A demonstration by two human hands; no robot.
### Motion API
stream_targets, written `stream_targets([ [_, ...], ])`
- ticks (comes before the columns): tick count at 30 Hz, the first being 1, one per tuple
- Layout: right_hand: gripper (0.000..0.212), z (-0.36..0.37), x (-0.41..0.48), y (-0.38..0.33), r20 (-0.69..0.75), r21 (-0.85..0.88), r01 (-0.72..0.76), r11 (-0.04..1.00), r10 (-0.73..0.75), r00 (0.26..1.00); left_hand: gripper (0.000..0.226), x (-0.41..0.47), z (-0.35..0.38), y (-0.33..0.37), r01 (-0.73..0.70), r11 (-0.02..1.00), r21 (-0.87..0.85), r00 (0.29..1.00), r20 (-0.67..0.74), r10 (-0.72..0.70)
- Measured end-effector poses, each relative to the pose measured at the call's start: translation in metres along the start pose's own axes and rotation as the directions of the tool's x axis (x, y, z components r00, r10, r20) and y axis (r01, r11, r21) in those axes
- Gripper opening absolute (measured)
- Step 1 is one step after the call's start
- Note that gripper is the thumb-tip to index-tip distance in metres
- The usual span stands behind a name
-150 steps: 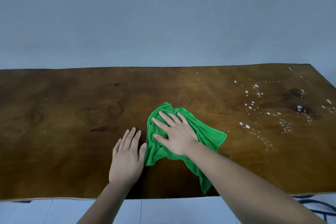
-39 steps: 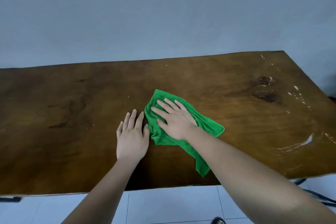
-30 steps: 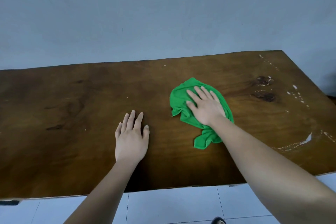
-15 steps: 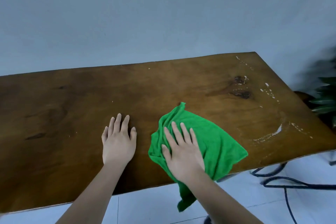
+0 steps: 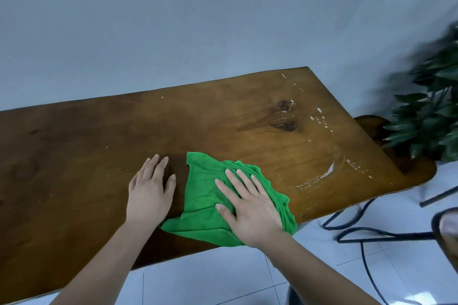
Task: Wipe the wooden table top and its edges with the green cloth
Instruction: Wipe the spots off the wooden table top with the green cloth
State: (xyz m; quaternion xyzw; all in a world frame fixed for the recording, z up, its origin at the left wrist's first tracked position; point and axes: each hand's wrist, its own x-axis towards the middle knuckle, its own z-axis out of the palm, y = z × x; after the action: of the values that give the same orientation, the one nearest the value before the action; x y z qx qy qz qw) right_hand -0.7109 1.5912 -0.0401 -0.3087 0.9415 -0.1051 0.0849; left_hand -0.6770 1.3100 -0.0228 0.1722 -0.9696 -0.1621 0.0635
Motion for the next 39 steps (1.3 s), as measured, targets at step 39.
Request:
stream_targets([
  [39,0.077,-0.097,0.050,0.293,0.245,-0.093,0.485,0.869,-0.452,0.857,0.070,0.027,0.103,0.231,0.083,0.985,0.151,0.996,0.024,-0.087],
])
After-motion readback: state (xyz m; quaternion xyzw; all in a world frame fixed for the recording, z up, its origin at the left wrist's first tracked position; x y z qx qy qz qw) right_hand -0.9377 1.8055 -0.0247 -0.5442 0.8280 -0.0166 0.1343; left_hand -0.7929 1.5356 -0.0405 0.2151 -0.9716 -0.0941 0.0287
